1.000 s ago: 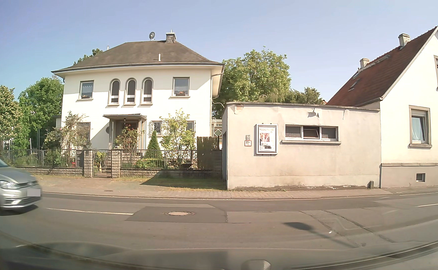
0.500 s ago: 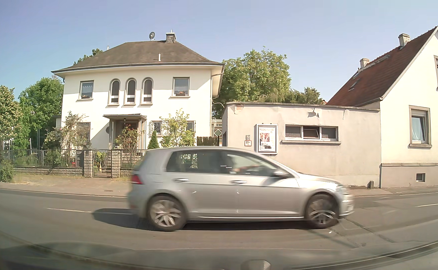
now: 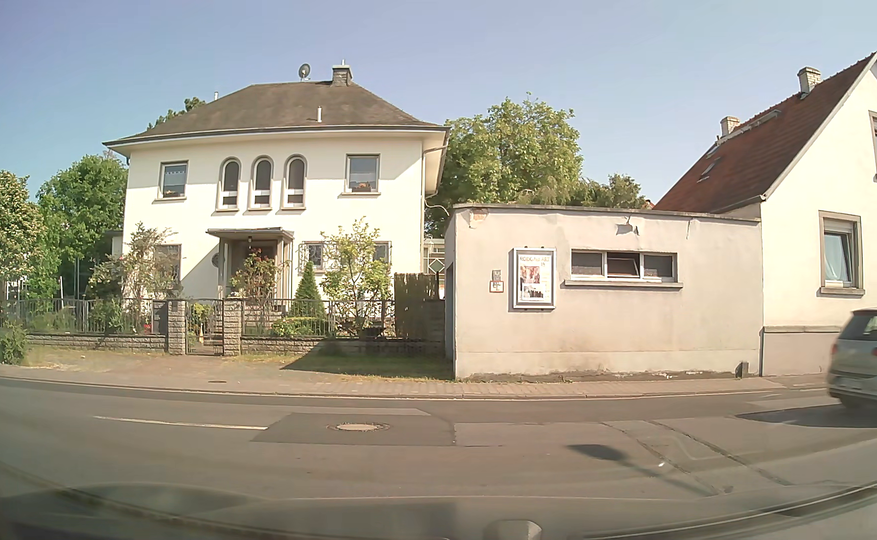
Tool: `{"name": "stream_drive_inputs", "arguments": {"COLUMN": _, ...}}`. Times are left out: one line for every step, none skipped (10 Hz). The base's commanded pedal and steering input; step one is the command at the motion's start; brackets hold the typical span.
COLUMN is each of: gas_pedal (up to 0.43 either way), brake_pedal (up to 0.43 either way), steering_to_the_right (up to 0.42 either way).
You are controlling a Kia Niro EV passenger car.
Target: Follow the waypoints while adhering to traffic rules and regulations
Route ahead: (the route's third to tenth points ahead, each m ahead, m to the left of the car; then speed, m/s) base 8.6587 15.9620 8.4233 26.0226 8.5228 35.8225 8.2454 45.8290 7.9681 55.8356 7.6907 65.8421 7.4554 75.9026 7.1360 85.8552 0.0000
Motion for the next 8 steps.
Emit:
{"name": "stream_drive_inputs", "arguments": {"gas_pedal": 0.0, "brake_pedal": 0.25, "steering_to_the_right": -0.247}}
{"name": "stream_drive_inputs", "arguments": {"gas_pedal": 0.0, "brake_pedal": 0.25, "steering_to_the_right": -0.247}}
{"name": "stream_drive_inputs", "arguments": {"gas_pedal": 0.0, "brake_pedal": 0.25, "steering_to_the_right": -0.247}}
{"name": "stream_drive_inputs", "arguments": {"gas_pedal": 0.0, "brake_pedal": 0.25, "steering_to_the_right": -0.247}}
{"name": "stream_drive_inputs", "arguments": {"gas_pedal": 0.0, "brake_pedal": 0.25, "steering_to_the_right": -0.247}}
{"name": "stream_drive_inputs", "arguments": {"gas_pedal": 0.0, "brake_pedal": 0.25, "steering_to_the_right": -0.247}}
{"name": "stream_drive_inputs", "arguments": {"gas_pedal": 0.0, "brake_pedal": 0.25, "steering_to_the_right": -0.247}}
{"name": "stream_drive_inputs", "arguments": {"gas_pedal": 0.0, "brake_pedal": 0.25, "steering_to_the_right": -0.247}}
